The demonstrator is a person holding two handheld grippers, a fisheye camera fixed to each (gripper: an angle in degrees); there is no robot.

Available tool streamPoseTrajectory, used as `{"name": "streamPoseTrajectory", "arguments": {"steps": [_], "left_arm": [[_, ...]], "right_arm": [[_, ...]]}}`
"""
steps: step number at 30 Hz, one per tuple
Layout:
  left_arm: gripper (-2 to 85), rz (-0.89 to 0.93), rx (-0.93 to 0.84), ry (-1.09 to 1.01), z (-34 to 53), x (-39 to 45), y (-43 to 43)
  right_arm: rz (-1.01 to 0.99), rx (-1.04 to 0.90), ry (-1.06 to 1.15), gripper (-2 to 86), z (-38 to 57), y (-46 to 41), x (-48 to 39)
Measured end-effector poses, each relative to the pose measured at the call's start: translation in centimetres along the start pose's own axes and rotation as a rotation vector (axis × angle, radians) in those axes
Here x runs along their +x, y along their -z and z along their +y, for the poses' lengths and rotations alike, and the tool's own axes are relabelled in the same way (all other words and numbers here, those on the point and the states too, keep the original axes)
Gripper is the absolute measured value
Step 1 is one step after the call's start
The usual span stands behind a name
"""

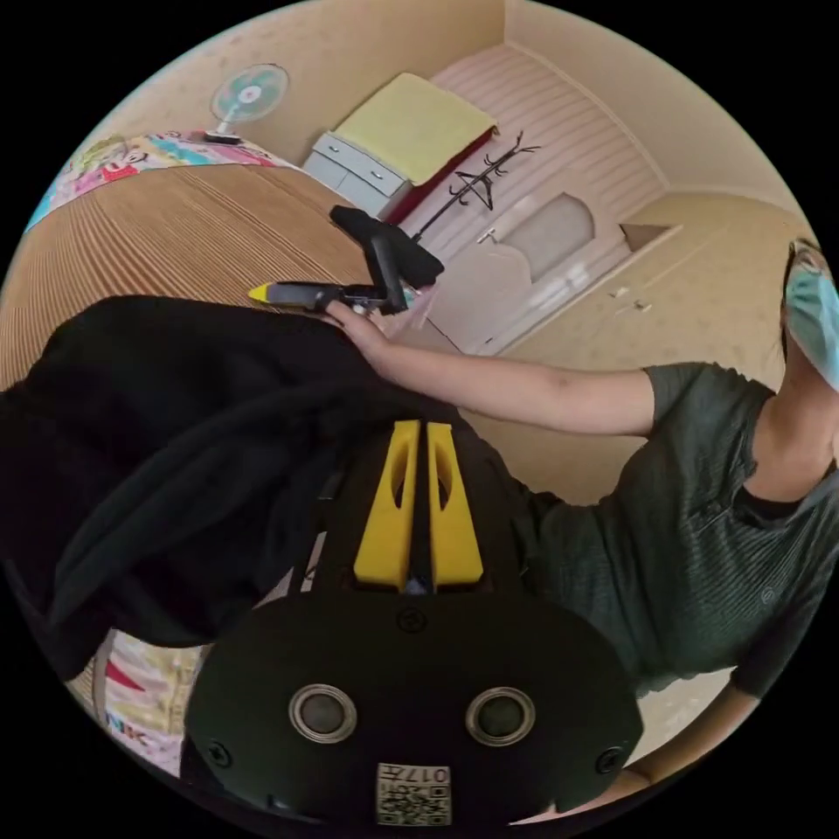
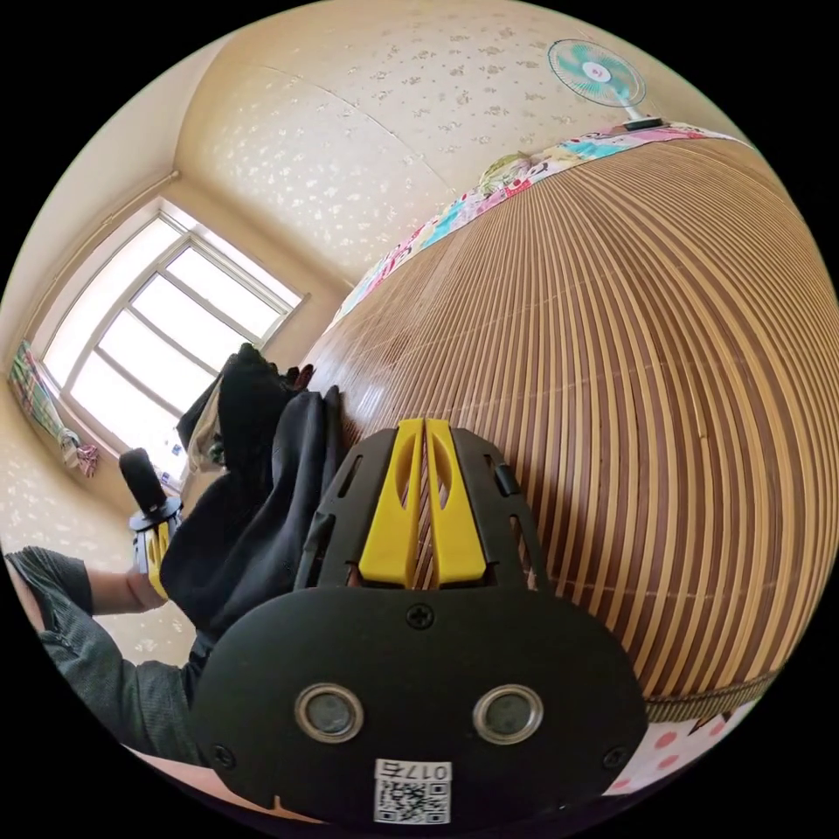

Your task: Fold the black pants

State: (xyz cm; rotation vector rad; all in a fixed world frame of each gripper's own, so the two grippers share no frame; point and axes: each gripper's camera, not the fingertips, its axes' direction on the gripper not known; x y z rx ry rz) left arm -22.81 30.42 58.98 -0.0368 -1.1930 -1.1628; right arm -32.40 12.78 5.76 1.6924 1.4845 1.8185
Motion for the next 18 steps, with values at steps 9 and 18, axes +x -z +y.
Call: {"name": "streamPoseTrajectory", "arguments": {"steps": [9, 18], "left_arm": [[7.8, -0.300, 0.655, 0.297, 8.5, 1.1, 8.2], [12.6, -0.445, 0.669, 0.839, 12.7, -10.1, 13.3]], "right_arm": [[-0.039, 0.000, -0.015, 0.4, 1.5, -2.7, 1.2], [0.051, -0.037, -0.032, 2.0, 2.4, -6.4, -0.2]]}}
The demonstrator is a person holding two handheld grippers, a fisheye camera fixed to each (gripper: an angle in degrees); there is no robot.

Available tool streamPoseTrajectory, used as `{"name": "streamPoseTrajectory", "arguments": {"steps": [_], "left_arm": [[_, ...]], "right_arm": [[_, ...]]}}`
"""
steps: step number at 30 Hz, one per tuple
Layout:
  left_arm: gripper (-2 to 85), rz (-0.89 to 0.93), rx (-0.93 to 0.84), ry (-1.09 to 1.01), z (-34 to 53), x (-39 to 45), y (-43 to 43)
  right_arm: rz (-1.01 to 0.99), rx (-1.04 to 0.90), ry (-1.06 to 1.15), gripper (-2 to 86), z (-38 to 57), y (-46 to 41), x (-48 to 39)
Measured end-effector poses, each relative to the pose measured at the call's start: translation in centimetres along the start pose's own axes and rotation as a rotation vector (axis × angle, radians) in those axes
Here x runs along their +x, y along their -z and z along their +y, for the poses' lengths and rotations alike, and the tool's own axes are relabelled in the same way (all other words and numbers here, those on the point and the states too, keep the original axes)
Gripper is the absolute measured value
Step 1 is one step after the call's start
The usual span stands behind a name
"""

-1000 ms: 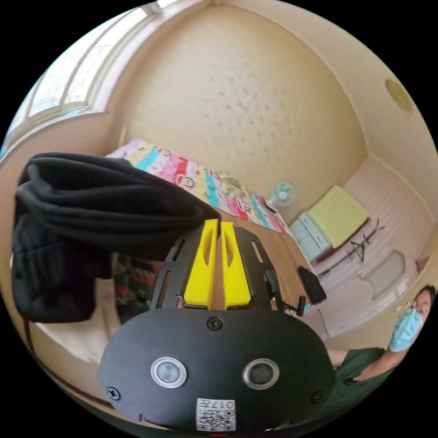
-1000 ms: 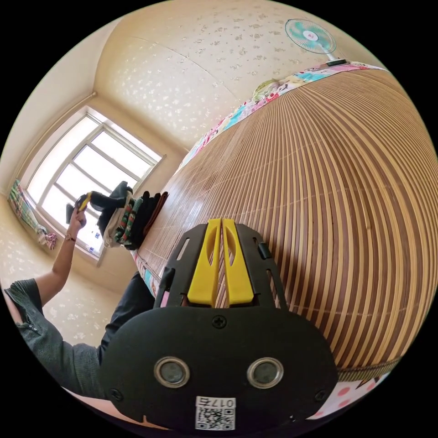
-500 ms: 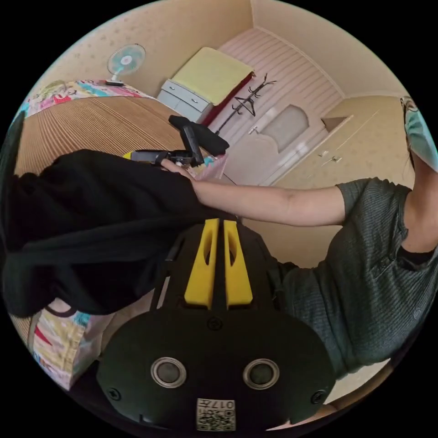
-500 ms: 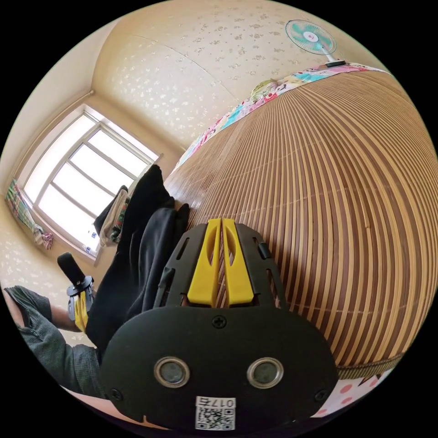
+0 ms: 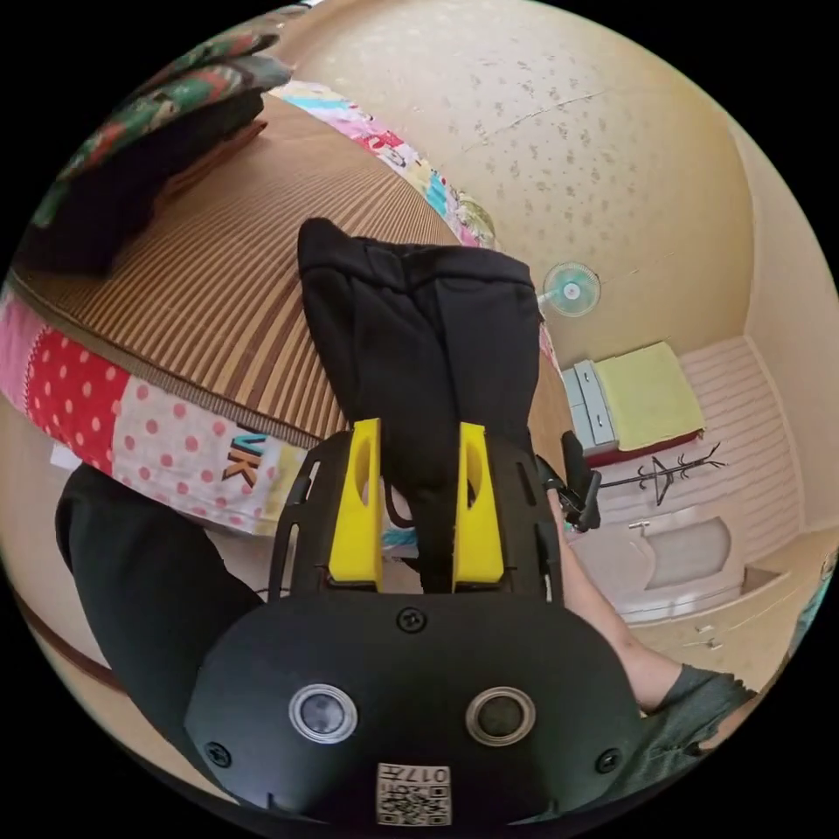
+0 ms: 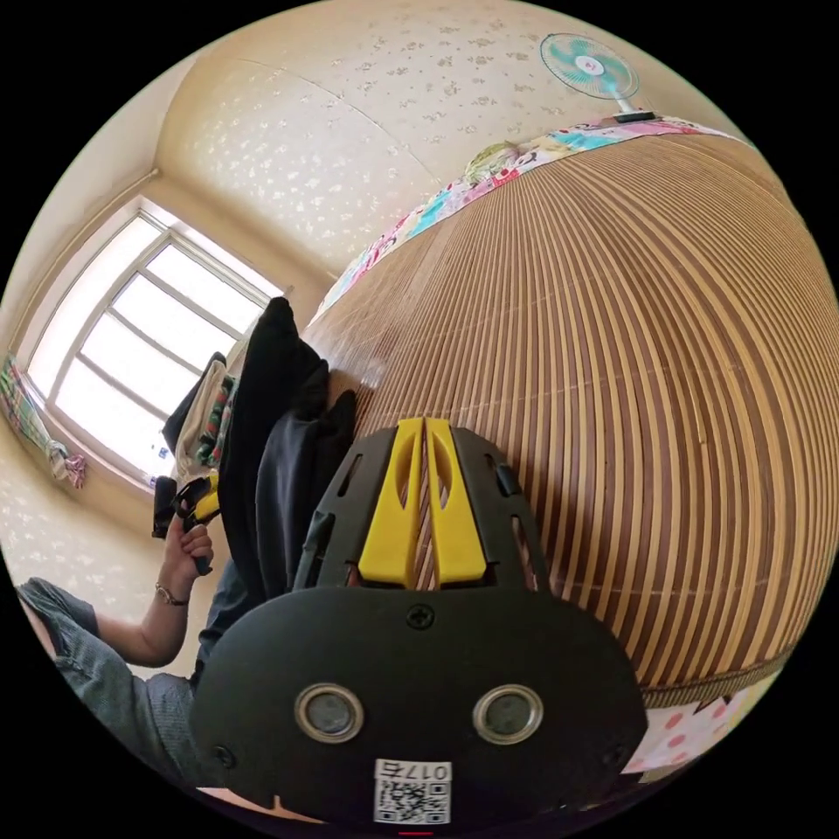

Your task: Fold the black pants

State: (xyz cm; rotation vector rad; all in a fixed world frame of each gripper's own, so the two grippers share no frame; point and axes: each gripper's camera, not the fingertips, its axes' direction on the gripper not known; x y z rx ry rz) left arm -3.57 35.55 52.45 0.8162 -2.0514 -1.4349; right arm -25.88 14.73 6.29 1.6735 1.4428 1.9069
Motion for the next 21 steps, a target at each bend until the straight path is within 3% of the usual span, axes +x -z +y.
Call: {"name": "streamPoseTrajectory", "arguments": {"steps": [3, 5, 8, 11, 13, 16, 19, 21], "left_arm": [[12.4, -0.013, -0.042, 0.017, 0.2, -0.7, -1.6], [12.6, -0.037, 0.011, 0.020, 0.6, -0.6, -1.1], [14.4, -0.066, 0.151, 0.067, 1.0, -1.0, -0.3], [15.2, -0.106, 0.160, 0.143, -0.2, -1.5, -2.3], [9.8, -0.121, 0.125, 0.153, -1.2, -1.5, -4.9], [5.1, -0.126, 0.021, 0.125, -2.4, -1.2, -6.0], [4.5, 0.040, 0.106, 0.012, -1.2, 0.6, -0.6], [4.3, 0.032, 0.149, -0.123, 1.1, 3.8, 3.7]], "right_arm": [[0.093, -0.135, -0.059, 5.2, -1.8, -1.0, -2.0], [0.116, -0.023, 0.032, 7.9, -1.8, -0.1, -7.2], [-0.035, 0.068, 0.182, 11.2, -1.6, -1.1, -14.6], [-0.150, -0.046, 0.269, 15.0, -2.0, -7.4, -20.7], [-0.138, -0.140, 0.270, 13.6, -2.0, -12.6, -22.9], [-0.033, -0.377, 0.078, 6.5, -1.6, -20.2, -22.9], [-0.039, -0.349, 0.117, 4.5, -0.6, -18.7, -23.0], [0.009, -0.282, 0.179, 3.9, 0.2, -14.1, -23.4]]}}
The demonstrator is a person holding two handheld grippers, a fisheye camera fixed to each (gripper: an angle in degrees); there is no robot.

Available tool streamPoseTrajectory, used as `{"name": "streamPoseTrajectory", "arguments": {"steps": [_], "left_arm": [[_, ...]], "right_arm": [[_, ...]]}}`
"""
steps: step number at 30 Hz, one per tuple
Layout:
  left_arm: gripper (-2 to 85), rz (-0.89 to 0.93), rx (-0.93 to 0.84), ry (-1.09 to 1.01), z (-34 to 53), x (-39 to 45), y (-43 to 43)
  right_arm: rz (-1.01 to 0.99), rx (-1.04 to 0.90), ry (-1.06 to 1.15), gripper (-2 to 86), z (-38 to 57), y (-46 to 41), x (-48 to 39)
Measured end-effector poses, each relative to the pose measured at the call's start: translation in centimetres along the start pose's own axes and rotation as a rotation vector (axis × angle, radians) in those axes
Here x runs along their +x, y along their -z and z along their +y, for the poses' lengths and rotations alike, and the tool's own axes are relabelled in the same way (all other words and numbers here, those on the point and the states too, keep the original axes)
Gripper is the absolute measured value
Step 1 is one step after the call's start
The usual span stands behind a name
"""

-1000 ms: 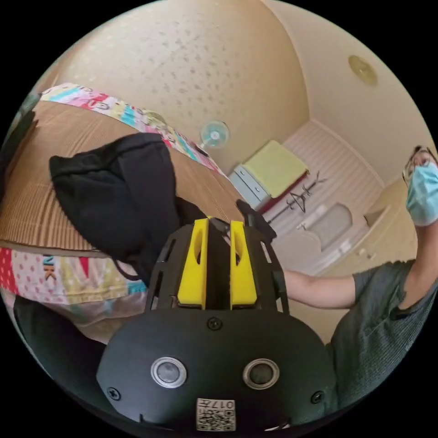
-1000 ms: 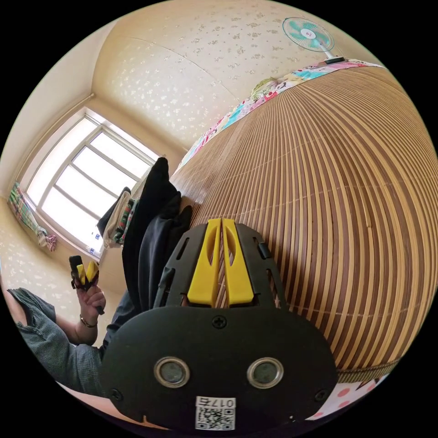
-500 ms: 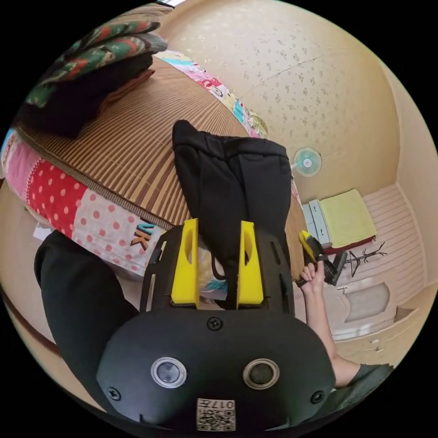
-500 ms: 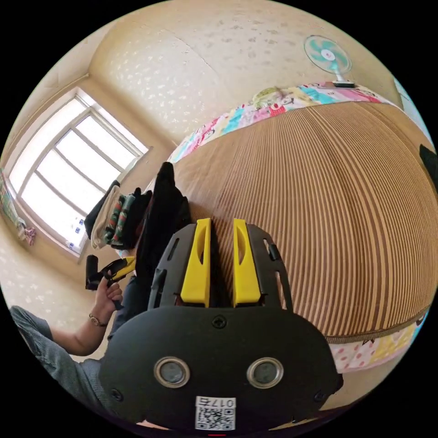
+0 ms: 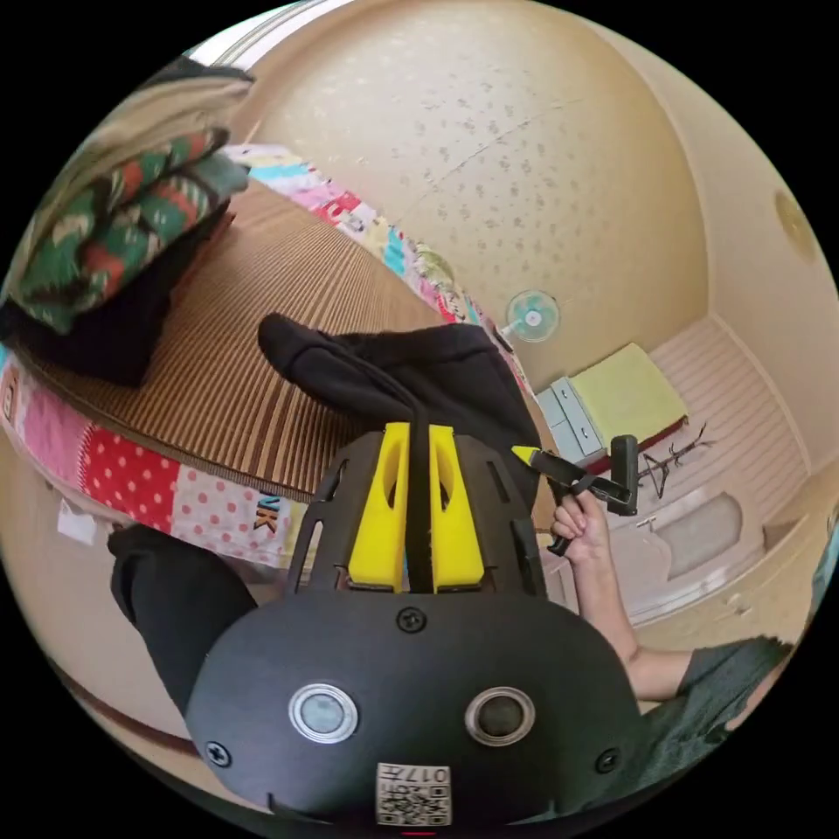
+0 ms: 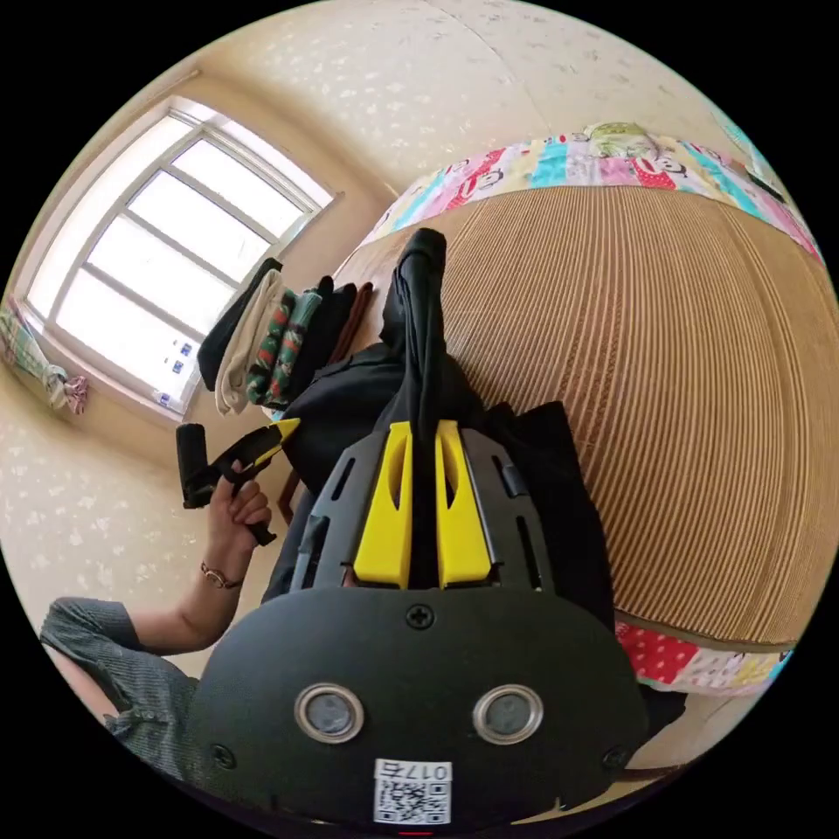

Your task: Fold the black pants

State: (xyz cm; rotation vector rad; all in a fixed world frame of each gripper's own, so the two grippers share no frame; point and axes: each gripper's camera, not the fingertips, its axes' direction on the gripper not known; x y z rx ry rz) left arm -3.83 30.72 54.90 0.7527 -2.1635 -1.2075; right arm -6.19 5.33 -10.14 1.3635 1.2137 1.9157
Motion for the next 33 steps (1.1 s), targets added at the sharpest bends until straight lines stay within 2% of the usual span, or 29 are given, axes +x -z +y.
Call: {"name": "streamPoseTrajectory", "arguments": {"steps": [3, 6, 9, 12, 15, 16, 17, 19, 20, 23, 25, 27, 29, 31, 33], "left_arm": [[4.2, -0.020, 0.143, -0.201, 3.9, 4.8, 6.4], [4.1, -0.042, 0.240, -0.251, 5.7, 7.1, 9.1], [4.2, 0.023, 0.278, -0.346, 2.3, 11.2, 9.2], [4.4, -0.025, 0.366, -0.649, -5.7, 20.4, 8.7], [5.0, -0.049, 0.388, -0.738, -20.4, 28.2, 5.4], [6.4, -0.082, 0.367, -0.709, -26.9, 30.0, 3.8], [7.0, -0.088, 0.348, -0.663, -29.9, 30.2, 3.1], [10.5, -0.125, 0.260, -0.385, -36.7, 28.0, 0.6], [10.8, -0.126, 0.237, -0.344, -37.2, 27.1, 0.0], [11.7, -0.004, 0.035, -0.364, -34.3, 22.5, -4.4], [12.2, 0.139, -0.223, -0.464, -25.7, 17.2, -10.0], [12.4, 0.096, -0.348, -0.461, -17.6, 12.2, -14.2], [12.5, 0.057, -0.404, -0.407, -10.1, 7.9, -17.4], [13.0, 0.139, -0.450, -0.341, -2.8, 4.6, -19.7], [13.5, 0.134, -0.380, -0.317, 0.4, 3.8, -19.5]], "right_arm": [[0.098, 0.183, 0.074, 3.3, 5.7, 8.6, -1.1], [0.242, 0.344, 0.071, 3.1, 10.6, 14.0, -2.2], [0.241, 0.515, -0.022, 3.3, 11.0, 18.0, -2.9], [0.338, 0.681, 0.013, 4.0, 4.4, 23.1, -5.2], [0.515, 0.839, 0.100, 6.2, -10.3, 29.0, -6.3], [0.592, 0.807, 0.075, 7.6, -17.6, 30.6, -5.3], [0.646, 0.689, -0.032, 9.1, -23.8, 31.8, -3.2], [0.646, 0.546, -0.250, 10.4, -28.2, 31.8, 0.6], [0.628, 0.508, -0.289, 10.2, -28.6, 30.9, 2.1], [0.545, 0.494, -0.162, 10.3, -24.6, 25.0, 4.3], [0.486, 0.384, -0.041, 10.5, -19.7, 18.8, 6.4], [0.481, 0.266, 0.016, 10.6, -13.1, 11.6, 9.4], [0.417, 0.086, -0.058, 10.5, -4.5, 2.6, 14.3], [0.278, 0.021, -0.167, 9.8, 1.7, -1.7, 17.0], [0.145, 0.060, -0.234, 8.4, 7.5, -3.1, 17.9]]}}
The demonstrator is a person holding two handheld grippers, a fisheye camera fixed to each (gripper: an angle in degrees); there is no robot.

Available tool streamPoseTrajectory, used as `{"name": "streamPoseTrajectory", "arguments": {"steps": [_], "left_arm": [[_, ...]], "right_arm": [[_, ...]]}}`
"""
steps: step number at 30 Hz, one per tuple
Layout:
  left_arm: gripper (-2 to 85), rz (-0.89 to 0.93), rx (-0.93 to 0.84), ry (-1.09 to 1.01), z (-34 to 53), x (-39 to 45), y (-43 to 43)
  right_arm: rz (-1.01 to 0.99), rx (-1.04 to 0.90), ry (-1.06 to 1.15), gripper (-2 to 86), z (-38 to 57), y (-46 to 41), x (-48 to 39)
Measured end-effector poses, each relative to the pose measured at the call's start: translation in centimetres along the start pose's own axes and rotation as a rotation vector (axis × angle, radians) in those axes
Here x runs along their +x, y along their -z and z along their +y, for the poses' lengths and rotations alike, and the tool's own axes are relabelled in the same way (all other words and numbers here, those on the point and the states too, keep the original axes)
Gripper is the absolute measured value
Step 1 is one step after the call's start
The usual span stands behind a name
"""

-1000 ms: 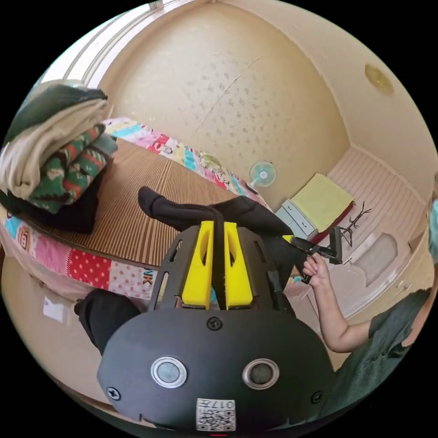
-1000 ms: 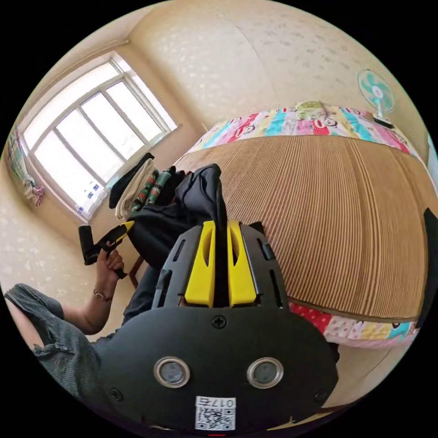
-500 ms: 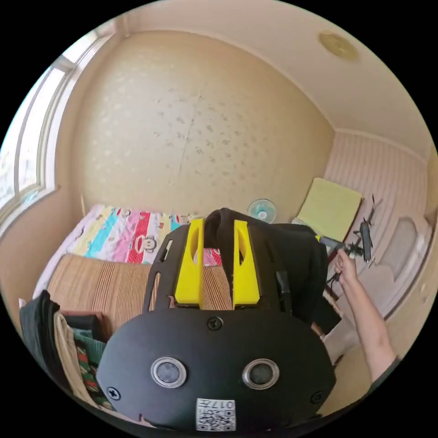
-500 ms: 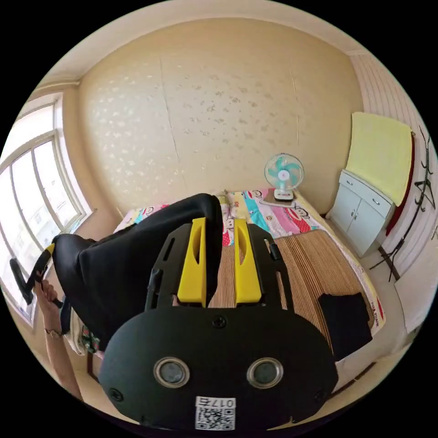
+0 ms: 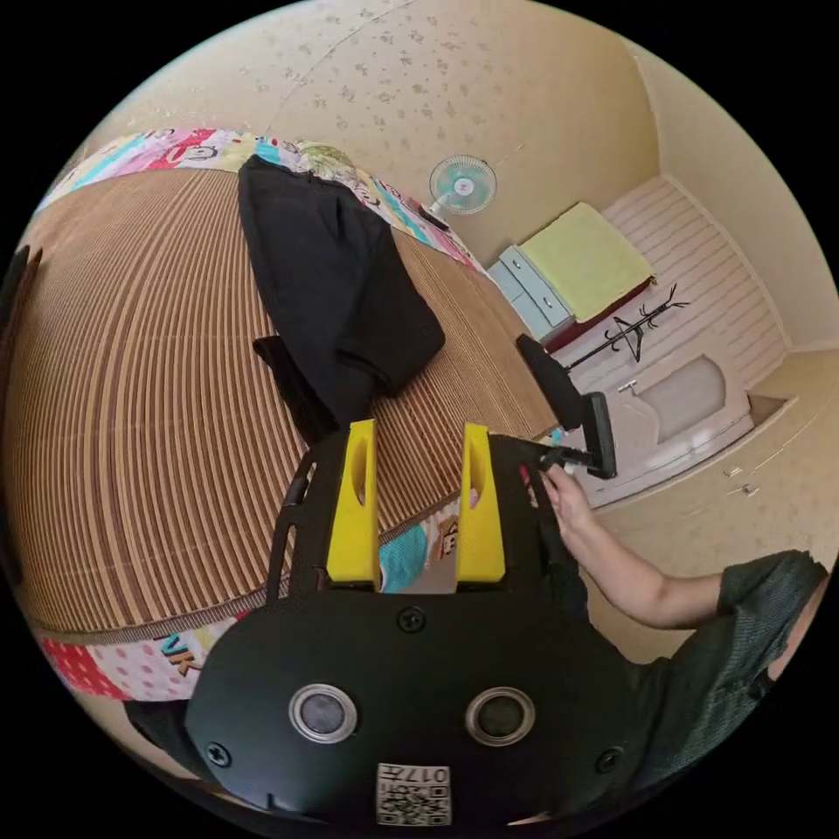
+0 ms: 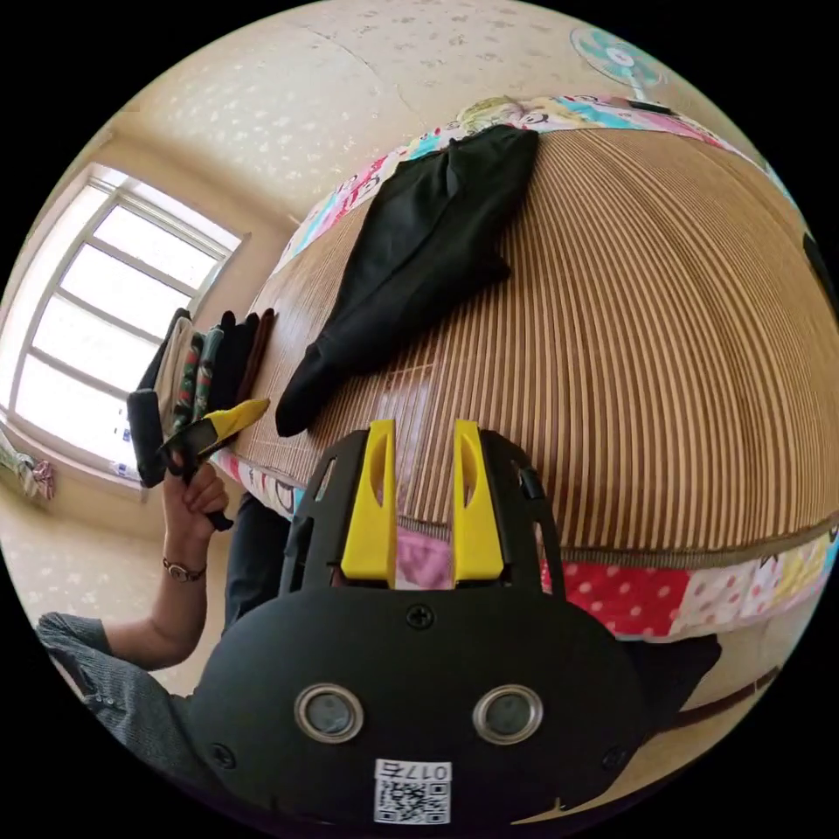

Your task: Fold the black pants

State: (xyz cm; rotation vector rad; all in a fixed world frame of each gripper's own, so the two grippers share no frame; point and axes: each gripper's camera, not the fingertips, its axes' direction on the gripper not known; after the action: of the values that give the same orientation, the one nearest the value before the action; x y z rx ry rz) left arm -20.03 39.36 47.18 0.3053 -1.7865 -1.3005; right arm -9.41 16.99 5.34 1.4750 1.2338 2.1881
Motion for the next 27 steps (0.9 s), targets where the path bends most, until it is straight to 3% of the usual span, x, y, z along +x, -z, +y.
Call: {"name": "streamPoseTrajectory", "arguments": {"steps": [4, 7, 11, 14, 16, 18, 20, 22, 24, 27], "left_arm": [[13.3, -0.237, 0.038, -0.067, 1.7, 0.7, -1.4], [12.0, -0.233, -0.130, -0.132, 0.5, -0.6, -4.9], [3.4, -0.215, -0.151, -0.068, -0.8, -2.6, -4.5], [-0.1, 0.121, -0.071, 0.007, -0.6, -4.2, -0.2], [-0.7, 0.848, 0.313, -0.232, 2.6, -3.3, 7.2], [-0.7, 1.068, 0.609, -0.285, 6.6, -4.4, 11.7], [-0.4, 0.791, 0.602, -0.118, 9.3, -6.2, 14.2], [1.6, 0.222, 0.436, -0.042, 10.8, -7.1, 15.5], [6.1, -0.009, 0.251, -0.014, 10.5, -8.1, 14.5], [11.1, -0.022, 0.150, -0.032, 10.9, -9.3, 12.4]], "right_arm": [[-0.153, 0.046, -0.034, 6.9, 8.9, 3.0, 1.7], [-0.187, 0.089, -0.005, 6.6, 11.1, 7.0, 2.3], [-0.286, 0.046, 0.144, 4.3, 10.9, 10.1, 1.9], [-0.282, 0.066, 0.205, 3.5, 11.1, 11.8, 1.3], [-0.283, 0.072, 0.223, 3.3, 11.4, 12.2, 1.2], [-0.284, 0.070, 0.211, 3.2, 11.8, 11.9, 1.7], [-0.274, 0.016, 0.172, 3.4, 11.7, 10.5, 2.7], [-0.267, -0.017, 0.148, 3.8, 11.6, 9.5, 3.2], [-0.271, -0.018, 0.149, 4.4, 11.4, 8.9, 3.3], [-0.263, -0.026, 0.147, 7.0, 10.8, 7.5, 2.8]]}}
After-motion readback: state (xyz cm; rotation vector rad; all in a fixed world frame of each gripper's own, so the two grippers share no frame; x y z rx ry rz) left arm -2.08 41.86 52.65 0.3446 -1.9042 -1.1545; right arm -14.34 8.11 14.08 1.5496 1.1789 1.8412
